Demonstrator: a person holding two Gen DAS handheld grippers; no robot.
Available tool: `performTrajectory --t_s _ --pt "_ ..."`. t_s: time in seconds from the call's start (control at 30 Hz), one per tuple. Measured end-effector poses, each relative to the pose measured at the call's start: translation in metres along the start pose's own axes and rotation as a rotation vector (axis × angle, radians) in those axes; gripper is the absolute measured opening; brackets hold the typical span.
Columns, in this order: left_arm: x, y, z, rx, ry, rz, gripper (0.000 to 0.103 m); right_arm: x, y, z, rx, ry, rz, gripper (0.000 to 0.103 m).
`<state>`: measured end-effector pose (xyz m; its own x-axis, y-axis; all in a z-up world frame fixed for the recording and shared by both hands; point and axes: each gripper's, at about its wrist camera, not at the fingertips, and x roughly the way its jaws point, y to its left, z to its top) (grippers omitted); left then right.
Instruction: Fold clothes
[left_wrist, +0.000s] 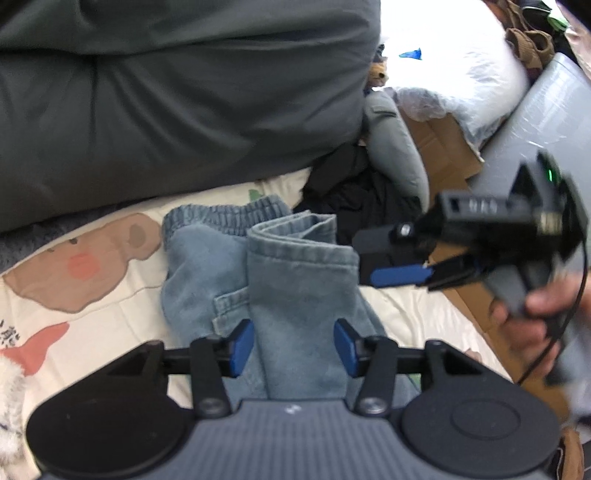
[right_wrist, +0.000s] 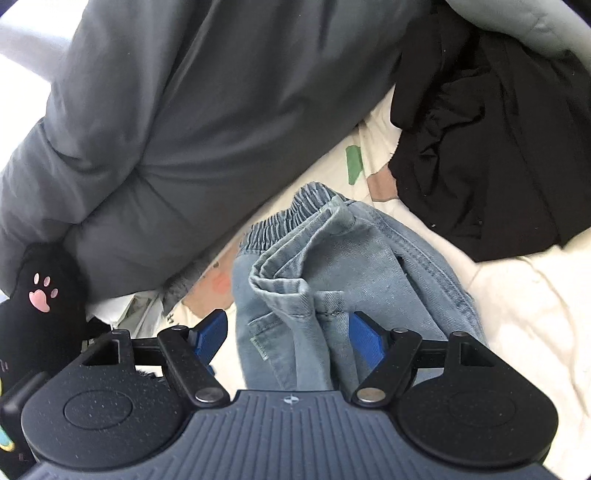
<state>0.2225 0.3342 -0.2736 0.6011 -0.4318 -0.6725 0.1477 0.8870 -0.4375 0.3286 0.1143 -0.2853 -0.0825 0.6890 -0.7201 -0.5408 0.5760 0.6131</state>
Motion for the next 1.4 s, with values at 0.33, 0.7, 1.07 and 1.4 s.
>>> performTrajectory --t_s 0.33,0.7,1.07,1.4 --pt "-0.007 0.020 0.000 -0.027 -0.001 0.074 0.051 0.036 -0.007 -0.039 -0.038 -0.075 0.015 0.071" --pt "-0.033 0.032 0.006 -0.103 -0.076 0.071 0.049 0.040 0.030 -0.041 0.005 -0.091 0.195 0.055" --pt "-0.045 0.056 0.004 -0.172 -0.116 0.160 0.054 0.054 0.050 -0.042 0.019 -0.056 0.287 0.059" --pt "-0.012 0.059 0.002 -0.165 -0.056 0.113 0.075 0.032 0.017 -0.016 -0.064 -0.092 0.083 0.059"
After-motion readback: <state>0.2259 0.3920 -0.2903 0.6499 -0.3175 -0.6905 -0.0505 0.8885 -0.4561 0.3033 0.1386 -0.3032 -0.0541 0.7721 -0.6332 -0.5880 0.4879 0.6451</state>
